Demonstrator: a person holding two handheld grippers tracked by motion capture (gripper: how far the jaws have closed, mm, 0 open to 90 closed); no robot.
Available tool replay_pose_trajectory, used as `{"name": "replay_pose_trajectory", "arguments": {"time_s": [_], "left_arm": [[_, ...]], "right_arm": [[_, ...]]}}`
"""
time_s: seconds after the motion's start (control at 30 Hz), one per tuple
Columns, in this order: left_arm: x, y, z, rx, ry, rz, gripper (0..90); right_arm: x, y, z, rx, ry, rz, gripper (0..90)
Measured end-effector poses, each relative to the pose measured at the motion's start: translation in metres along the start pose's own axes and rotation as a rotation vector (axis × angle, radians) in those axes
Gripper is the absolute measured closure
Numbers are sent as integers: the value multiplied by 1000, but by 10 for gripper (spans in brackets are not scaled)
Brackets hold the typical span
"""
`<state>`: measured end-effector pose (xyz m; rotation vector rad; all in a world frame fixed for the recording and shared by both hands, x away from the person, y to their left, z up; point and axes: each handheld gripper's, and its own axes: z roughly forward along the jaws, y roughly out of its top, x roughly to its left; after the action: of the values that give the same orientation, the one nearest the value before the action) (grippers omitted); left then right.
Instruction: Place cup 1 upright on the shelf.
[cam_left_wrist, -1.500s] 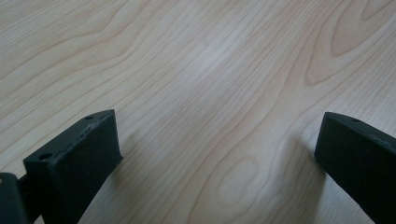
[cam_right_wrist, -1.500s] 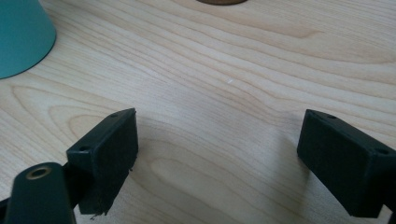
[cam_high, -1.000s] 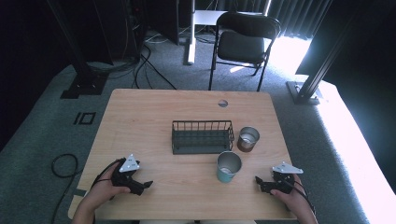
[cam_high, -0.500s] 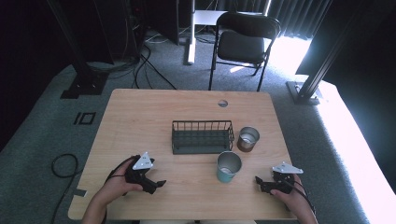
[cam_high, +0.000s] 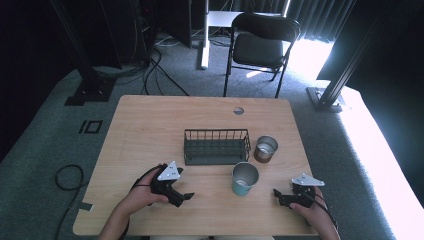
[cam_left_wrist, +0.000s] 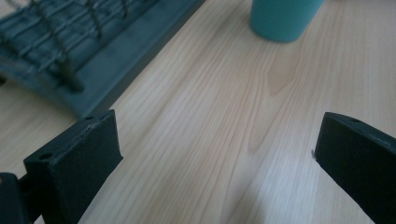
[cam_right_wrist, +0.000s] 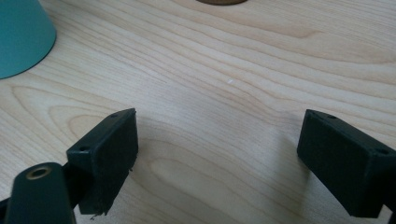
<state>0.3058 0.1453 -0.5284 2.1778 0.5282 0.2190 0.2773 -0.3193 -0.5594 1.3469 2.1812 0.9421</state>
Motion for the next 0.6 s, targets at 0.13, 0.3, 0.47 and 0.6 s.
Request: {"name": "replay_pose_trajectory", "arguments": {"time_s": [0.13, 0.3, 0.47, 0.6], "left_arm": [[-4, 8, 7, -13, -18, 16, 8], [-7, 14, 14, -21, -33, 21, 8], [-10, 19, 22, -9, -48, 39, 8], [-13, 24, 28, -16, -59, 44, 8]], "right_arm": [[0, 0, 0, 0, 0, 0, 121], [0, 0, 0, 0, 0, 0, 121], [0, 0, 0, 0, 0, 0, 121], [0, 0, 0, 0, 0, 0, 121]]}}
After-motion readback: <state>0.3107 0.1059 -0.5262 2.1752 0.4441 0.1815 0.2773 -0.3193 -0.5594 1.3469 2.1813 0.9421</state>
